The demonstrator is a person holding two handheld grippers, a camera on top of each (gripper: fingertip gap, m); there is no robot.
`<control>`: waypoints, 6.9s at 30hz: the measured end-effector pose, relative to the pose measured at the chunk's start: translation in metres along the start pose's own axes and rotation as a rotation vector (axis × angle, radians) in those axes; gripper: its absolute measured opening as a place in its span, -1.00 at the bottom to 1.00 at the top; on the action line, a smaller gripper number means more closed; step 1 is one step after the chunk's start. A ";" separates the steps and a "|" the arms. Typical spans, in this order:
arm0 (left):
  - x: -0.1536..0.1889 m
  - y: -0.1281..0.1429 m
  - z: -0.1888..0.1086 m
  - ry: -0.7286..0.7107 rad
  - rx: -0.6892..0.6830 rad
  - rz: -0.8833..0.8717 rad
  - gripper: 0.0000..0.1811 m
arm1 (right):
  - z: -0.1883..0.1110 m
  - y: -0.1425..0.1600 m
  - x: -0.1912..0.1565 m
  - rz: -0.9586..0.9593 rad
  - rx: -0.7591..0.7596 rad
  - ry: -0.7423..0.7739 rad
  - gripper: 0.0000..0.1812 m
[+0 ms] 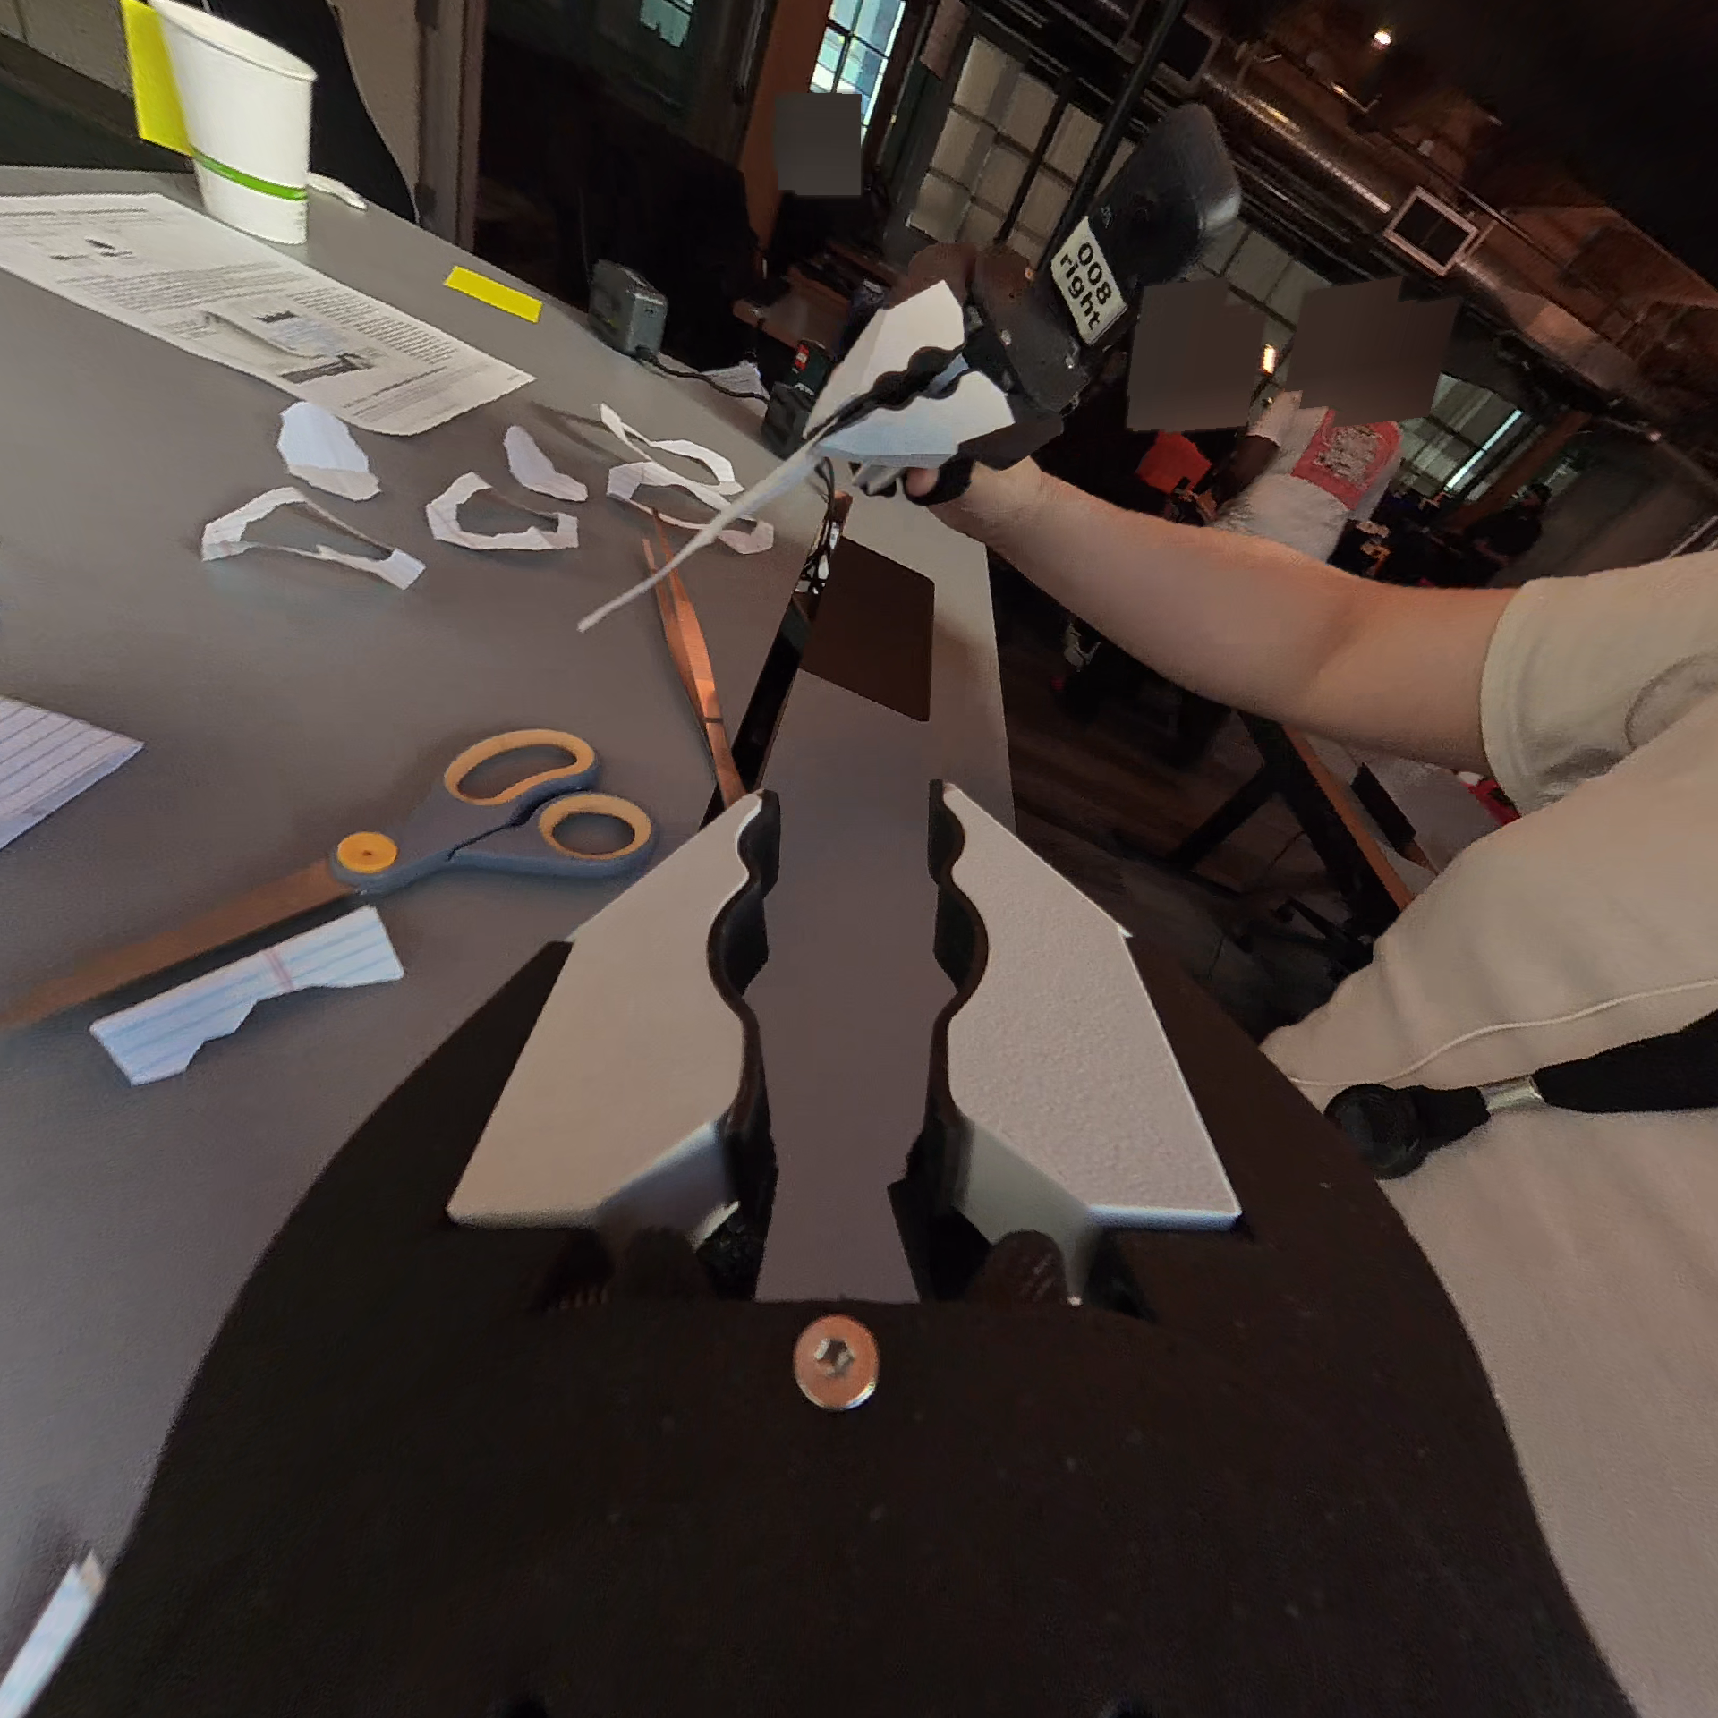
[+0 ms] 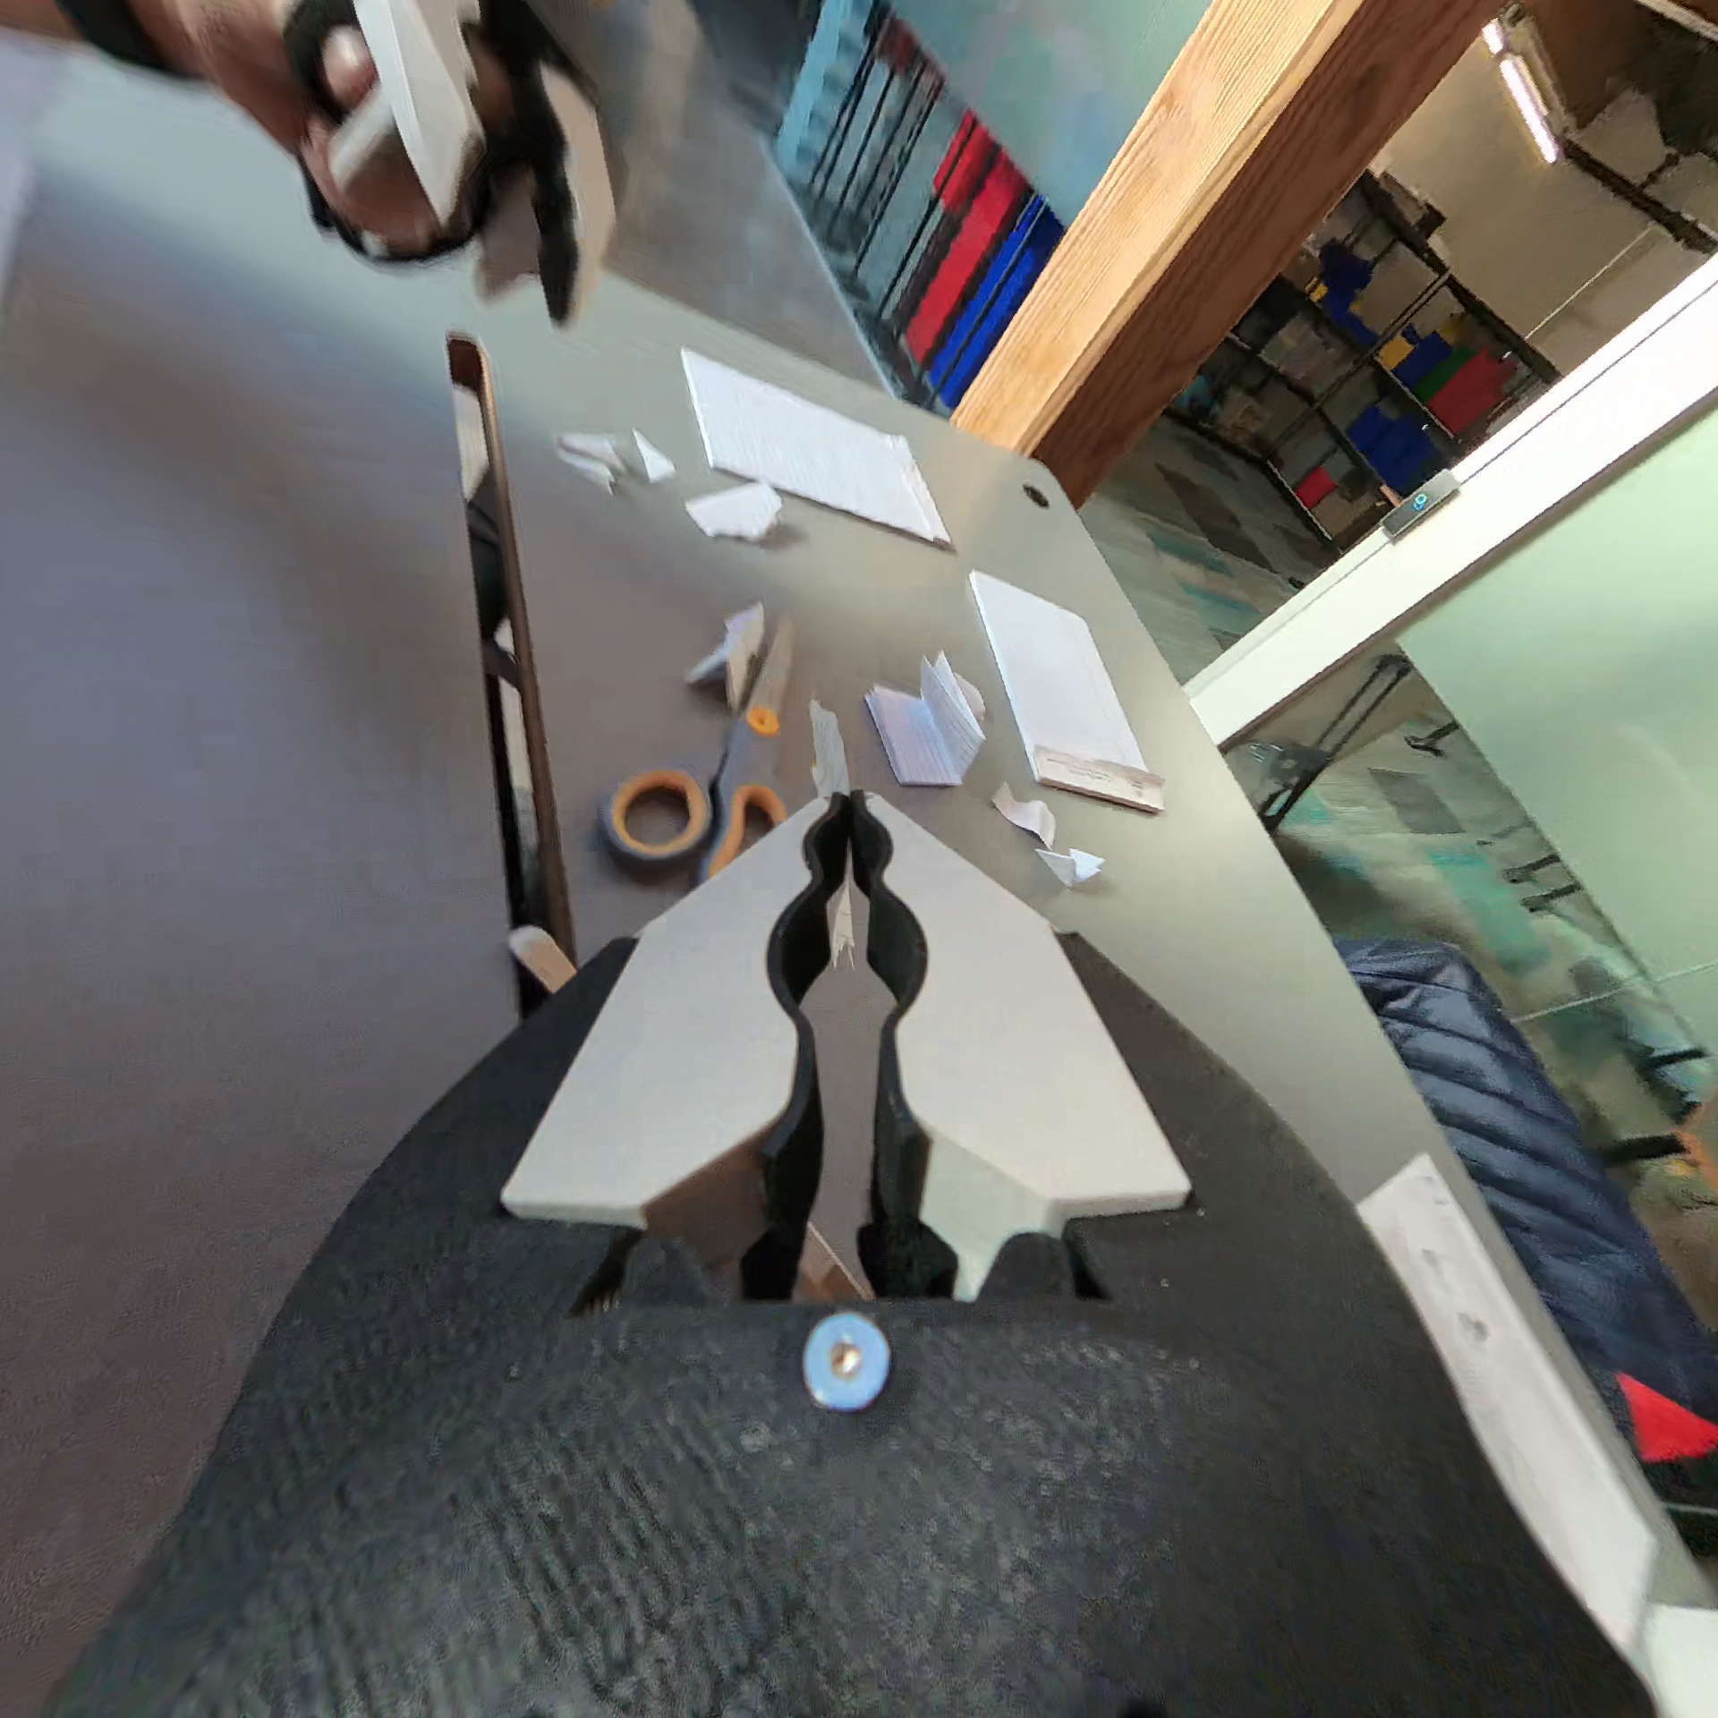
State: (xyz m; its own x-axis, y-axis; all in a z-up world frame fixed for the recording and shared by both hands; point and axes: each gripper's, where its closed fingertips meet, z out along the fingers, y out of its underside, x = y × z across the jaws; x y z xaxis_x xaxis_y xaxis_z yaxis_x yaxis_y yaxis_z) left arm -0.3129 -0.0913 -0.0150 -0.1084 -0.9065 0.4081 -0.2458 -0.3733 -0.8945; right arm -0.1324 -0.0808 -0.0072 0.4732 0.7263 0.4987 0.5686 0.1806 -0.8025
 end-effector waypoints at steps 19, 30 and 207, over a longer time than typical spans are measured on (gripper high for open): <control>0.014 0.018 0.036 -0.318 0.166 -0.198 -0.65 | 0.058 0.119 0.024 0.403 -0.166 -0.432 -0.76; -0.017 0.026 -0.006 -0.613 0.178 -0.216 -0.60 | 0.120 0.046 -0.015 0.267 -0.065 -0.489 -0.74; -0.207 0.062 -0.076 -0.631 -0.248 -0.476 -1.00 | 0.302 -0.028 -0.050 0.573 -0.169 -0.369 -0.75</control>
State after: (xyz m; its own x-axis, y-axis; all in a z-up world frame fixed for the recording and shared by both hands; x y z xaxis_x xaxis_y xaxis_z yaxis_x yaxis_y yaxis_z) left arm -0.3787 0.0885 -0.1408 0.6036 -0.6308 0.4877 -0.3427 -0.7575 -0.5556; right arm -0.3749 0.0780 -0.1091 0.4871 0.8594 -0.1554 0.4088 -0.3816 -0.8290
